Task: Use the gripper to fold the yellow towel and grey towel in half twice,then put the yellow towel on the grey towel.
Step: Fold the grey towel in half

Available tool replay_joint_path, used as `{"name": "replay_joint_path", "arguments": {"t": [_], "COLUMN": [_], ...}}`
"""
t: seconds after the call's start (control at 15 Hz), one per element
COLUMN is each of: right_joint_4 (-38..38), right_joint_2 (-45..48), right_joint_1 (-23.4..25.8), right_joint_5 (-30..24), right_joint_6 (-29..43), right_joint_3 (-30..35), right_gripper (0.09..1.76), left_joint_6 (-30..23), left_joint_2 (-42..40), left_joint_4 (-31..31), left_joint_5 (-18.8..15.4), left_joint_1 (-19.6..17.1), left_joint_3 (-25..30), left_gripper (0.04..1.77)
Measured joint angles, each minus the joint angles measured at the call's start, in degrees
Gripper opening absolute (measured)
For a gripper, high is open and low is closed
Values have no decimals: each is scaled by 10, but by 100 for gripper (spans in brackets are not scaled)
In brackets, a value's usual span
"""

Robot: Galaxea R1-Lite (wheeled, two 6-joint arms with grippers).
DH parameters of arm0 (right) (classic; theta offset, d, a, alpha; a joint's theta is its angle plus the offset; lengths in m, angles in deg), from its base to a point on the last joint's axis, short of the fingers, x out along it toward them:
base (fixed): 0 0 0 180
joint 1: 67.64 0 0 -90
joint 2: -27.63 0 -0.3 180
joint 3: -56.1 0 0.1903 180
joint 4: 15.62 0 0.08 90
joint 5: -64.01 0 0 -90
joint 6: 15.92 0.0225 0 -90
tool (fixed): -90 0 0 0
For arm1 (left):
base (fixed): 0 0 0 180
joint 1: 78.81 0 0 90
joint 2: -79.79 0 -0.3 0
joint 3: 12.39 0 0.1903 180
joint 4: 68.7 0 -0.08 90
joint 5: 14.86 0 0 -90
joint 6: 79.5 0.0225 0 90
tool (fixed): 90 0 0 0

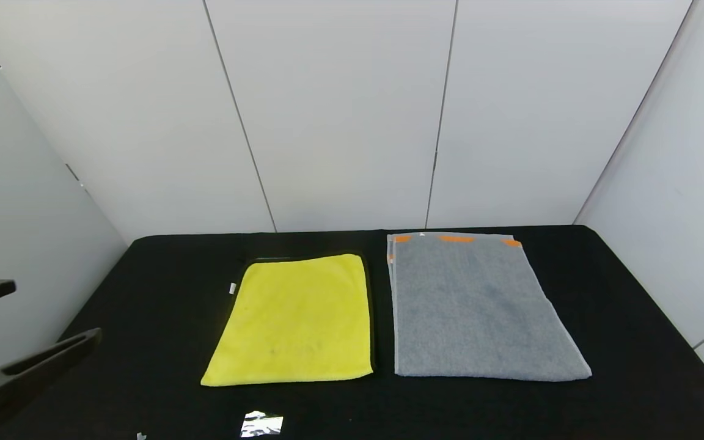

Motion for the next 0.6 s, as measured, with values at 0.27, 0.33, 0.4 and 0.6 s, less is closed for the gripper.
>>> {"name": "replay_joint_path", "arguments": {"t": [0.27, 0.33, 0.4, 0.6], "right_joint_4": [-5, -5, -5, -5], "right_joint_2": [-89, -108, -125, -172], "right_joint_1": [10, 12, 14, 16], "right_joint_5": [0, 0, 0, 0], "right_joint_6": [-29, -31, -33, -33], "right_joint_3": [-27, -30, -32, -38], "right_gripper": [172, 172, 172, 172], "left_joint_6": [11, 13, 15, 15], "left_joint_2": [98, 120, 144, 212], "left_joint_4": [-26, -47, -66, -82], "left_joint_5": [2, 3, 4, 5], "left_joint_1": [69, 90, 112, 162], "left_joint_3": [-65, -85, -106, -153], "left_gripper": [172, 172, 172, 172]}}
